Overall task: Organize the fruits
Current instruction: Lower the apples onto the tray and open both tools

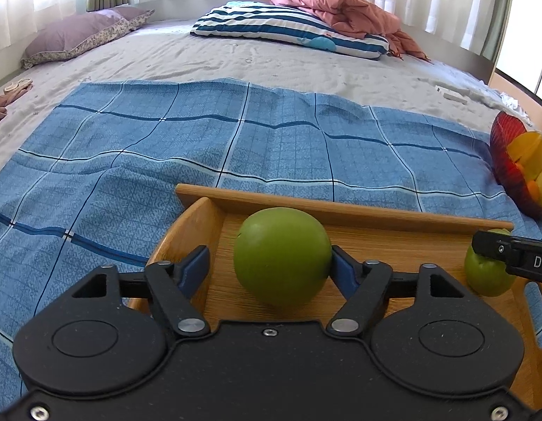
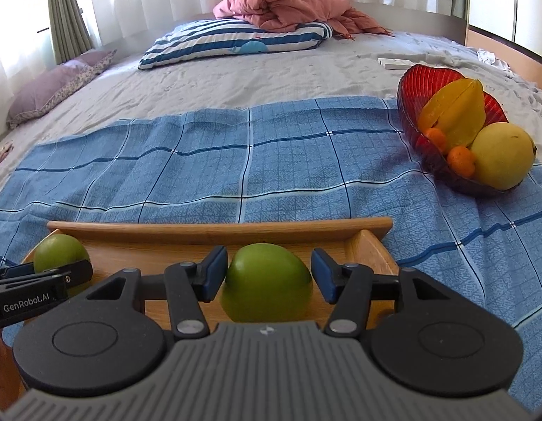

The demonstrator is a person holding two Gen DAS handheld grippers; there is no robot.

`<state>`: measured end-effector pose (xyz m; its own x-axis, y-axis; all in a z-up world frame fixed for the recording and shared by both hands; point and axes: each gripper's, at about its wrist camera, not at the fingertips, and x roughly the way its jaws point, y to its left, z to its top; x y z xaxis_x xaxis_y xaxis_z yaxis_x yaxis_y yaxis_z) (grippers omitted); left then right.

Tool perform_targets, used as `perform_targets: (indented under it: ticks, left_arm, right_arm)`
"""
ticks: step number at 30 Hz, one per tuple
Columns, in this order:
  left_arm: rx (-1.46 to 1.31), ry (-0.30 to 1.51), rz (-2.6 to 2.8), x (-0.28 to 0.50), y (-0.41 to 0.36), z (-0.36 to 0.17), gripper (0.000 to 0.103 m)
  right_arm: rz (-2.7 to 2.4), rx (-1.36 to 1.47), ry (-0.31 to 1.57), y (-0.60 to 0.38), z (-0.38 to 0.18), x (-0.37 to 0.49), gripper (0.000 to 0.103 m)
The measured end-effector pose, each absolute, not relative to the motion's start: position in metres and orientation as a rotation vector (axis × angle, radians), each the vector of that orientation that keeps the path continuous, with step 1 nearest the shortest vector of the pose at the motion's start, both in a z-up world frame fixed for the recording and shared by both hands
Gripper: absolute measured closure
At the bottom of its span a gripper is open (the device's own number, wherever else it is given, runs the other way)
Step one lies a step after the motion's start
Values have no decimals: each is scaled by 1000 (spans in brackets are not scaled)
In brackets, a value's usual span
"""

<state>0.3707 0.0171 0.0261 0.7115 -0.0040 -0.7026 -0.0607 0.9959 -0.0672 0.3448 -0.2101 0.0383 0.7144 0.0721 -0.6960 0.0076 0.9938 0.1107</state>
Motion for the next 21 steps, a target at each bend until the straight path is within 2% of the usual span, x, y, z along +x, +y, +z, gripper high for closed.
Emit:
perform_targets:
  ticks: [5, 12, 21]
  left_arm:
    - [-76, 780, 29, 367, 17, 27, 22]
    - [-60, 772, 20, 360, 17, 30, 12]
    - [-56, 749, 7, 339, 16, 43, 7]
  right_arm:
    - [38, 106, 787, -210, 34, 343, 31]
    - [42, 126, 793, -214, 32, 338, 19]
    - [68, 174, 759, -219, 42, 323, 11]
